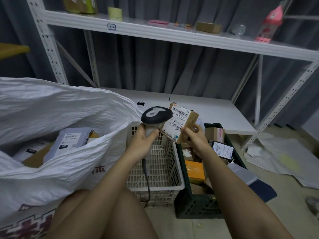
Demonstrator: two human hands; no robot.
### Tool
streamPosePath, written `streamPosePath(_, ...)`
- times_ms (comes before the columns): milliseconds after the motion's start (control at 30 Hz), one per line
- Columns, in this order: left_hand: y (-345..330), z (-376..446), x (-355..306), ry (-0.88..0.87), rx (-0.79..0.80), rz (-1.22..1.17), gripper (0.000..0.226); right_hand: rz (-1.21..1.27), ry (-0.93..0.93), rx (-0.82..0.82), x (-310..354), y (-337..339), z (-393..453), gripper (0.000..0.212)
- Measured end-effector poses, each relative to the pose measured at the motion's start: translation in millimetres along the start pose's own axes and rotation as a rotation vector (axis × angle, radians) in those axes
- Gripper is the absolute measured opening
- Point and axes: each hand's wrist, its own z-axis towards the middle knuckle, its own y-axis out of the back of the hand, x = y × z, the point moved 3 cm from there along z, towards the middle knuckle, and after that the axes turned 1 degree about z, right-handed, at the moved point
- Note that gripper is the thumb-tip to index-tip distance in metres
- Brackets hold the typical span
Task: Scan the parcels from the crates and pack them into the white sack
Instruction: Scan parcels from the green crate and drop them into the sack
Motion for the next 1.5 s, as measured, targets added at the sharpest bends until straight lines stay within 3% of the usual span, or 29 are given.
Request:
streamPosePath(500, -17, 4, -3, -0.023, 0.081, 0.126, 0.049, -0.051, 0.033, -0.006, -2, 12, 14, 0.072)
streamPosePath(800, -9, 2, -16, -0.088, 0.054, 0.050, 0.049, -0.025, 0.114, 0.002, 22, 4, 0, 0.071)
streamPosePath(1000, 41, -2, -44, -0.163, -0.189, -0.044, 0.052, -0.014, 0.289, 0.035, 84, -36, -12, 0.072)
streamPosePath(1167, 103, -27, -61, -0.223, -0.418, -0.112, 0.051, 0.022, 0.353, 0.109, 129, -115, -17, 0.105)
streamPosePath(1300, 153, -54, -63, -0.227, -0.560, -0.124, 0.048, -0.101, 0.397, 0.270, 135, -194, -26, 0.084)
streamPosePath(1400, 180, -69, -58, -0.213, -0.623, -0.116, 0.036, -0.398, 0.350, 0.485, 119, -234, -36, 0.076)
streamPosePath(1500, 188, -74, -53, -0.200, -0.637, -0.114, 0.032, -0.429, 0.347, 0.438, 107, -233, -40, 0.070)
